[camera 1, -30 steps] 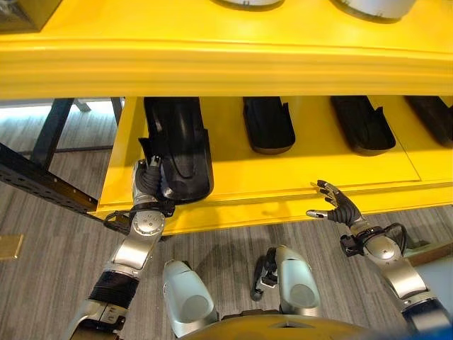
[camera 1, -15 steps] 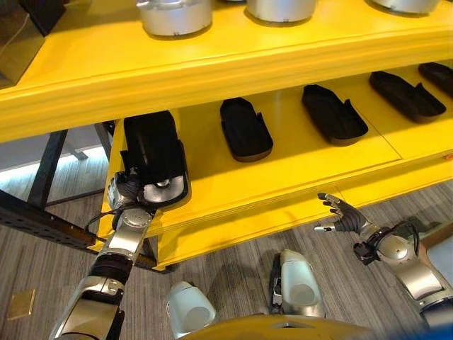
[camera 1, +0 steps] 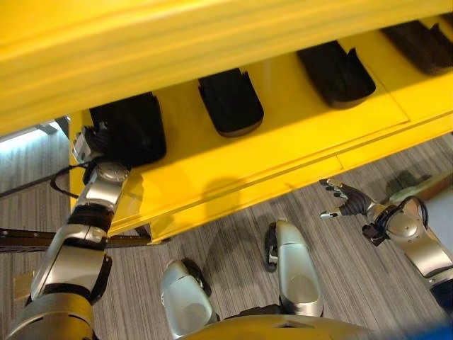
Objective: Move parts from the plastic box to the shelf.
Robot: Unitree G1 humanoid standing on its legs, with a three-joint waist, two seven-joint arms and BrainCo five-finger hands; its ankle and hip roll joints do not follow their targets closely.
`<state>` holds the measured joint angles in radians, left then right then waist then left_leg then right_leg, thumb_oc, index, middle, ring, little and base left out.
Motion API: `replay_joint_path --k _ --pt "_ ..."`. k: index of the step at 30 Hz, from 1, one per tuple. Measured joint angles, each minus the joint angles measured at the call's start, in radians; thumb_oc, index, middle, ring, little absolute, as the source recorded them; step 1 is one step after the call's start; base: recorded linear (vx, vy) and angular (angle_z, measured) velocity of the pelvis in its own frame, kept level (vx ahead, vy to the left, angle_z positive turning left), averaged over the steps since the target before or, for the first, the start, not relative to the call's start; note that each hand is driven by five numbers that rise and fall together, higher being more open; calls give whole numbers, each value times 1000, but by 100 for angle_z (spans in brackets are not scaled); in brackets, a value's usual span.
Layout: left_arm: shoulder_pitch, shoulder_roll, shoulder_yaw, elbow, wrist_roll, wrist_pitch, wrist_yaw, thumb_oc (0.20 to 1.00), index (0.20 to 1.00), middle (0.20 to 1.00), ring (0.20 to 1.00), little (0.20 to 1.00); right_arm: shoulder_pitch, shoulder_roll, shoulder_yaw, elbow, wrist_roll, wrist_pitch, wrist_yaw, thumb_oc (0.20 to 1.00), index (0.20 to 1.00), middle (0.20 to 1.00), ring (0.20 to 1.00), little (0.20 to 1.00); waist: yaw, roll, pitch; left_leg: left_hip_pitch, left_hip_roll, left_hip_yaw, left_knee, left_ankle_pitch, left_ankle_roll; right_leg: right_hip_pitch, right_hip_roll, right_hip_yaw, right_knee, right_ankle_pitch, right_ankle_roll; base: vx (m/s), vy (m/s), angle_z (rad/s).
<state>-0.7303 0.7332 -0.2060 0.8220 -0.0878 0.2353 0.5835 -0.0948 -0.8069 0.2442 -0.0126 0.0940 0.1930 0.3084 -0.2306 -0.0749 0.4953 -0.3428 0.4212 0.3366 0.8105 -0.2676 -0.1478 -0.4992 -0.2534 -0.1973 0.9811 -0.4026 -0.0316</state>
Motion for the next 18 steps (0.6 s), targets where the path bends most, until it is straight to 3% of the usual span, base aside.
replay_joint_path --k 8,12,18 --pt "-98 36 -7 32 -98 22 4 200 200 200 200 200 -28 -27 7 -12 41 11 -31 1000 1000 1000 1000 1000 4 -5 15 -60 15 -24 -4 2 -4 -40 20 -23 -1 -9 -6 -71 -7 2" --pt "-100 24 0 40 -161 -2 13 200 200 200 200 200 -26 -27 35 -12 62 11 -65 1000 1000 1000 1000 1000 20 -5 15 -60 15 -31 -30 14 -10 -29 23 -39 -18 -10 -6 -83 -52 9" --pt "-59 18 -2 44 -116 -26 47 200 200 200 200 200 -34 -26 40 -11 83 7 -113 1000 1000 1000 1000 1000 31 -5 13 -54 10 -45 -81 49 -15 -9 31 -69 -45 -5 -14 -62 -24 8"
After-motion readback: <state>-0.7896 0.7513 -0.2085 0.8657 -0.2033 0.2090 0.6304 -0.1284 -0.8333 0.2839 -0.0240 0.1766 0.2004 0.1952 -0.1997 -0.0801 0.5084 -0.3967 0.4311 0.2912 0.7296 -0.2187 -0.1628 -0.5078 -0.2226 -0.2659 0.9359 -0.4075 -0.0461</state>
